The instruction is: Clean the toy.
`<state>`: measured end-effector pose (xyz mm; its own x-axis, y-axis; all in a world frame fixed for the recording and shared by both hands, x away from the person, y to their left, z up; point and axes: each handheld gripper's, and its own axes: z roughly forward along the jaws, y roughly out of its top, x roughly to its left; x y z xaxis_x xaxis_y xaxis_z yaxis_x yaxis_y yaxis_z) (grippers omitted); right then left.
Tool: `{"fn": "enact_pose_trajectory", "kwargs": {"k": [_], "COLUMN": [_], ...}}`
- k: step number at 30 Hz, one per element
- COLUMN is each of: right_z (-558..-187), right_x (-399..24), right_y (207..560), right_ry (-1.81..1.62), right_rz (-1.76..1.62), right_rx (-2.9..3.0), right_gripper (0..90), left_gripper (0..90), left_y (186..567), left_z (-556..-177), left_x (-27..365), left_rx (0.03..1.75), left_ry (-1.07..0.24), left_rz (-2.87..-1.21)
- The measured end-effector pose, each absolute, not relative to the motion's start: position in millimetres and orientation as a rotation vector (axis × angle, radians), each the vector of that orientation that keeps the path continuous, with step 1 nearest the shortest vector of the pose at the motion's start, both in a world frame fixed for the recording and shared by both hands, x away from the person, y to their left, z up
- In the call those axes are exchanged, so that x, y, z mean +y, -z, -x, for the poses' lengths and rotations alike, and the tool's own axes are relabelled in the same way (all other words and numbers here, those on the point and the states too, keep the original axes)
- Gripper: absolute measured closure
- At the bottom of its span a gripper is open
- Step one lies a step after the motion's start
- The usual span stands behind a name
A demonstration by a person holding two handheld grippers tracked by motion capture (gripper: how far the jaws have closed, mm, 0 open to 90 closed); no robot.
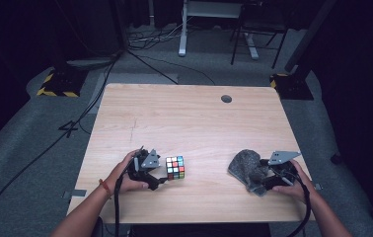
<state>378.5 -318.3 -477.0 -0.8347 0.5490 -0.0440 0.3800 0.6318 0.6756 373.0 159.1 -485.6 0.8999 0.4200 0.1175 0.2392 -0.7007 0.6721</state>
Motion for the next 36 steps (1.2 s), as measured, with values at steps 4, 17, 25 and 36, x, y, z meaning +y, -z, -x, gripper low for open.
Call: {"fn": "enact_pose_trajectory", "kwargs": {"k": [4, 17, 25, 36], "right_z": [-373, -349, -342, -337], "right_x": [-326, -359, -380, -416], "right_y": [477, 476, 484, 502], "right_ry": [-0.977, -1.054, -0.991, -1.004], "right_rz": [-0.769, -0.861, -0.930, -1.161], "right_rx": [2.597, 2.522, 2.465, 2.309], "right_gripper": [21.9, 20.2, 18.4, 18.5], "left_gripper": [16.4, 16.5, 16.2, 16.1], "left_y": [485, 493, 498, 504], "left_z": [-370, -358, -358, -354], "left_x": [173, 210, 226, 239], "left_rx": [0.511, 0.657, 0.709, 0.793], "left_ry": [-0.352, -0.336, -0.335, -0.301], "left_rz": [-2.372, -2.357, -2.338, -2.264]}}
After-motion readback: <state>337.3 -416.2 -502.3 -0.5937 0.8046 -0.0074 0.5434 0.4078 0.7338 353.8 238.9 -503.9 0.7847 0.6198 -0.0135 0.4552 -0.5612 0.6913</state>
